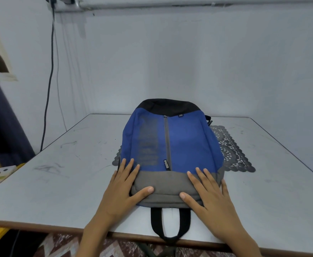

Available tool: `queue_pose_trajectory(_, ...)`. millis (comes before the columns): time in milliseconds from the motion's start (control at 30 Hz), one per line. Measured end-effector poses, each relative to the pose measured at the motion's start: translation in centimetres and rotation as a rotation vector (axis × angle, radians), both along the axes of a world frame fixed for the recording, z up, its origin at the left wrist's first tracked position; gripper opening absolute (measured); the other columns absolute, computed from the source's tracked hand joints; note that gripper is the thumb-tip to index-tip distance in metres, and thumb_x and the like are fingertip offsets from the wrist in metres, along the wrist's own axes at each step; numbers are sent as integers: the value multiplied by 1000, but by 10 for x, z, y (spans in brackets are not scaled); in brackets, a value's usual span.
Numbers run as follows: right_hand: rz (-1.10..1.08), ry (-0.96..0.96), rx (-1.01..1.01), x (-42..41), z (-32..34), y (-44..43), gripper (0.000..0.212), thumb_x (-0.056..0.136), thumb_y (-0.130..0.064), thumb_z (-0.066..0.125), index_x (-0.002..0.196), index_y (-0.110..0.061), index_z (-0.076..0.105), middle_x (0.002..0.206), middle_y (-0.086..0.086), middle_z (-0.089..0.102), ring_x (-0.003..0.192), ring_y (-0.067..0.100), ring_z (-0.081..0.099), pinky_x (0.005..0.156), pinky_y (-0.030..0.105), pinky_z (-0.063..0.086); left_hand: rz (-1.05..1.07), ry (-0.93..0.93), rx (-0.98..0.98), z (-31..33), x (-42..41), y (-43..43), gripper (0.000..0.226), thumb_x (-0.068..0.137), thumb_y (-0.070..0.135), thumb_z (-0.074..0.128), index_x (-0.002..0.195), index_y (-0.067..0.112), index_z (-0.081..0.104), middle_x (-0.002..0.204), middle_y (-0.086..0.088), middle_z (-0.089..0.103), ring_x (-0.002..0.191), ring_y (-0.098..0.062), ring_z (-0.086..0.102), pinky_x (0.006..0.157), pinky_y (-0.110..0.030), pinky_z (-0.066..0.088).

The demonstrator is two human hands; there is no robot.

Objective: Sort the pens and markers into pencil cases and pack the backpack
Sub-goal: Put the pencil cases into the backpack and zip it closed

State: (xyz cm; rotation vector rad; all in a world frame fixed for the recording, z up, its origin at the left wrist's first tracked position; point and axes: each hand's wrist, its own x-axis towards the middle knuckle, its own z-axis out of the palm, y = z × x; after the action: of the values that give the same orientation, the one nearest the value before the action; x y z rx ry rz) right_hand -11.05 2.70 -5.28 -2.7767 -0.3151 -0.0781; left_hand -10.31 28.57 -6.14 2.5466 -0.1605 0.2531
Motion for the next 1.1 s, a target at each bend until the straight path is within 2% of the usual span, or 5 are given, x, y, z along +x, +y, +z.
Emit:
queue_pose_trajectory(133, -2, 0, 10, 0, 1, 0, 91, 49, -91, -27, 133, -59, -14, 148, -27, -26, 134, -7, -33, 113, 35, -19, 0, -5, 4, 1, 0, 0, 116, 57, 101, 15, 153, 36, 13, 158, 26, -7, 138, 13, -26, 117, -24, -9)
queue_pose_trajectory(300, -7, 8, 11, 1, 2, 1, 92, 48, -91, -27, 133, -59, -13, 149, -27, -25, 134, -7, -33, 114, 36, -18, 2, -8, 2, 2, 0, 0, 114, 57, 101, 14, 151, 37, 13, 156, 28, -5, 139, 13, -24, 117, -23, -8)
queue_pose_trajectory(533, -13, -7, -1, 2, 1, 2, 114, 48, -91, -28, 148, -49, 4, 159, -22, -6, 141, -4, -18, 117, 39, -14, -4, 4, -22, 1, 4, 2, 118, 55, 102, 17, 152, 35, 20, 156, 28, 0, 141, 10, -19, 118, -23, -6)
queue_pose_trajectory(733, -31, -2, -19, -1, 3, 3, 117, 44, -90, -31, 148, -50, 5, 159, -21, -2, 145, 1, -11, 119, 39, -9, -22, 49, -10, 2, 8, 3, 121, 52, 104, 15, 151, 35, 23, 156, 27, 3, 144, 7, -14, 117, -23, -5)
queue_pose_trajectory(1100, -49, 1, -8, -5, 2, 7, 120, 43, -90, -31, 149, -48, 6, 159, -19, 0, 146, 3, -8, 121, 36, -3, -91, 128, -8, 7, 18, 9, 125, 50, 104, 19, 153, 33, 19, 155, 26, 4, 141, 9, -14, 119, -26, -4)
